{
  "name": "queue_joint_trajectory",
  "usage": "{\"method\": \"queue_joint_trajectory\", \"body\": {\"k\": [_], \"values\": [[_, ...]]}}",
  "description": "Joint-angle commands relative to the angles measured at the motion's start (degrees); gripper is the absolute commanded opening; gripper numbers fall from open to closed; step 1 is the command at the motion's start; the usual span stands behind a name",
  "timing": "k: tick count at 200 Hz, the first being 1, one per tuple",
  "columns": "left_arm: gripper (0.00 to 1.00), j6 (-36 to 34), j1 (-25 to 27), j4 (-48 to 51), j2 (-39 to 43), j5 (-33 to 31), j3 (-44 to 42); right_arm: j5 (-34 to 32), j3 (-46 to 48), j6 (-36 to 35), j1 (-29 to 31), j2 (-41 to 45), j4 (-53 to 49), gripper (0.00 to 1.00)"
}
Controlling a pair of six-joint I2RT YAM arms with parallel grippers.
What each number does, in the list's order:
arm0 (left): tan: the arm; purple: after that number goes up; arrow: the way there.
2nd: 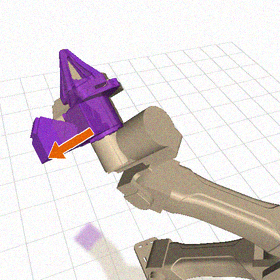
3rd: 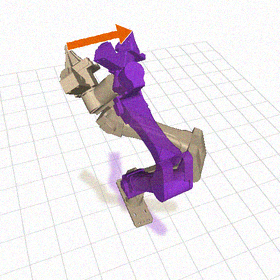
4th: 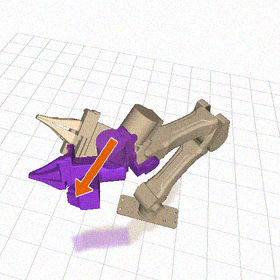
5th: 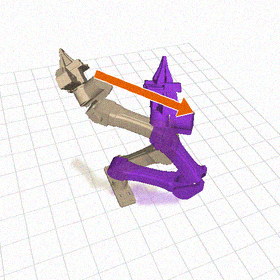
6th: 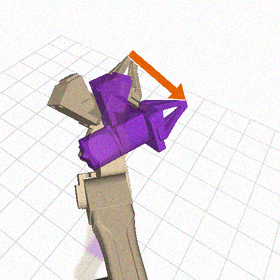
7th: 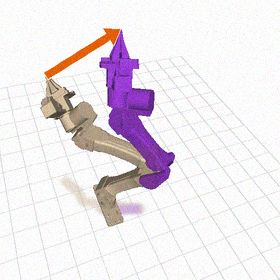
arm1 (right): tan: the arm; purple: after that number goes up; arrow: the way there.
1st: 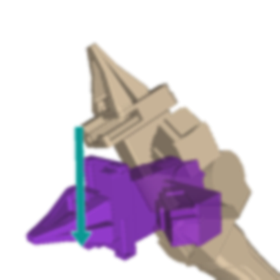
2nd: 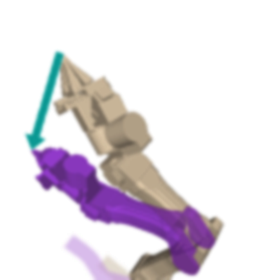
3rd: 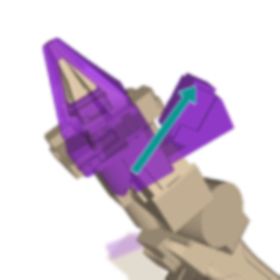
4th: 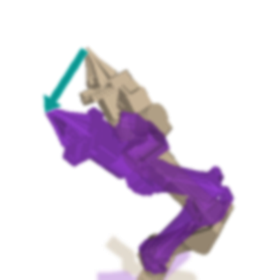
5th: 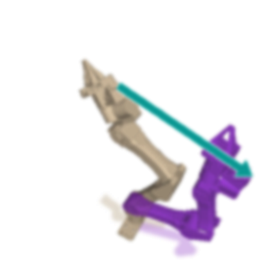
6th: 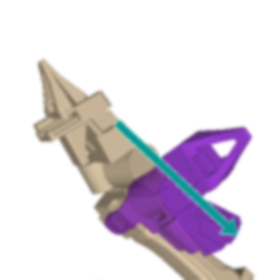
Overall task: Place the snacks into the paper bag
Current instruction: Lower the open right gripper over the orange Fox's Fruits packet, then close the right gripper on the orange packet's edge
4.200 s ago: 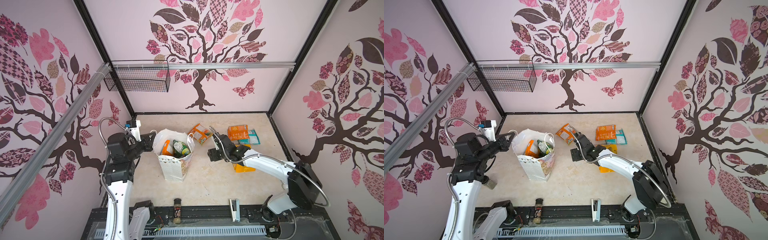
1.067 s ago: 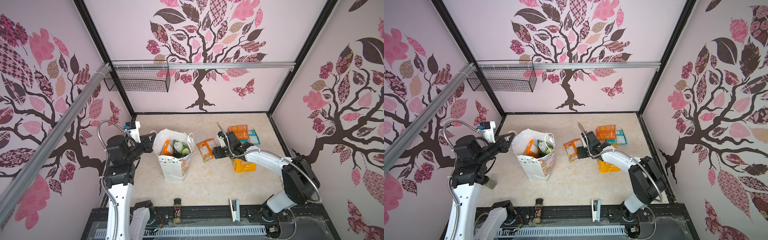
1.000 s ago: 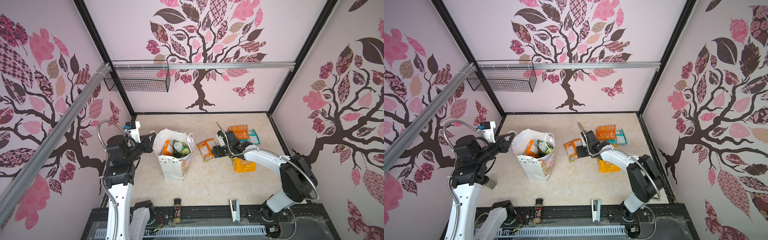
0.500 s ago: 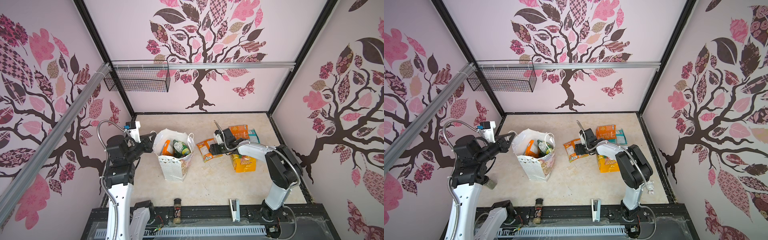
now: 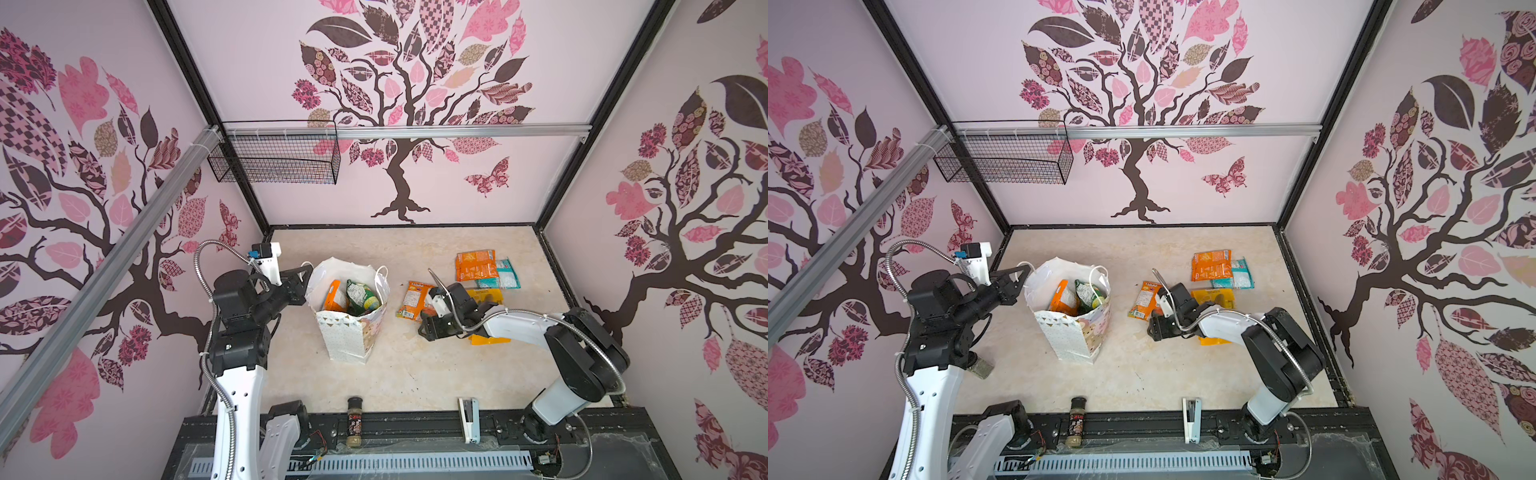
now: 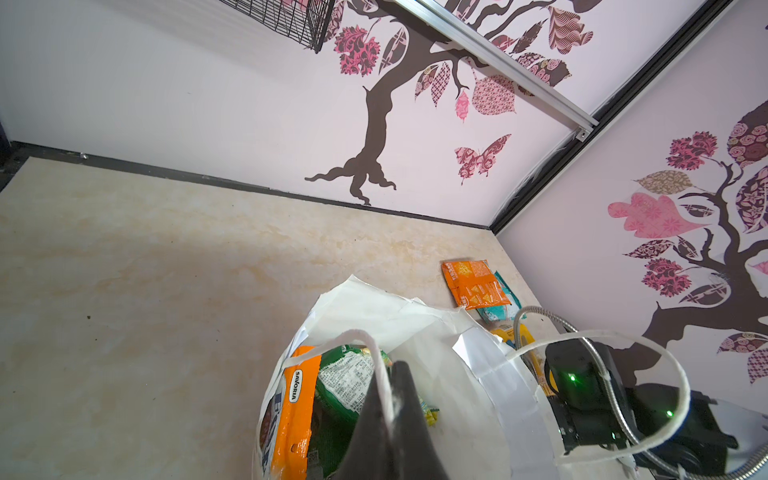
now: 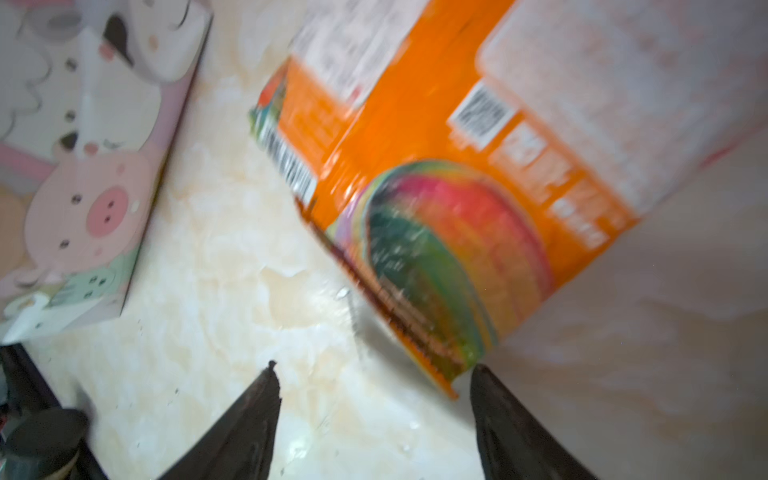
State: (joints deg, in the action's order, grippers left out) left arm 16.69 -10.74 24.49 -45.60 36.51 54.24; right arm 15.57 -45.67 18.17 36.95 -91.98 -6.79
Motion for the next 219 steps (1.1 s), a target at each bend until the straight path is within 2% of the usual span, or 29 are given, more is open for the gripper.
{"method": "queue_joint_trajectory", "body": {"k": [1,37,61,85,129,219], "values": [[0.00,-0.2,-0.3,-1.4,0.3,0.4,-1.0,-4.4,0.1,1.0,1.7,5.2,-3.6,0.74],[0.01,-0.1,-0.3,-1.5,0.2,0.2,-1.2,-15.6,-0.2,0.4,2.5,11.6,-7.3,0.71],[0.00,0.0,-0.3,-1.5,0.0,0.3,-1.2,-22.5,-1.6,-2.2,6.0,13.1,-8.1,0.70],[0.00,-0.1,-0.3,-1.4,0.2,0.2,-1.2,-26.7,-3.0,-4.3,8.3,11.1,-8.7,0.69],[0.00,-0.3,-0.3,-1.4,0.5,0.0,-1.2,-33.9,-6.6,-7.1,12.8,2.5,-9.9,0.69],[0.00,-0.3,-0.3,-1.3,0.7,0.3,-1.0,-38.4,-11.1,-8.0,13.2,-8.6,-8.3,0.68]]}}
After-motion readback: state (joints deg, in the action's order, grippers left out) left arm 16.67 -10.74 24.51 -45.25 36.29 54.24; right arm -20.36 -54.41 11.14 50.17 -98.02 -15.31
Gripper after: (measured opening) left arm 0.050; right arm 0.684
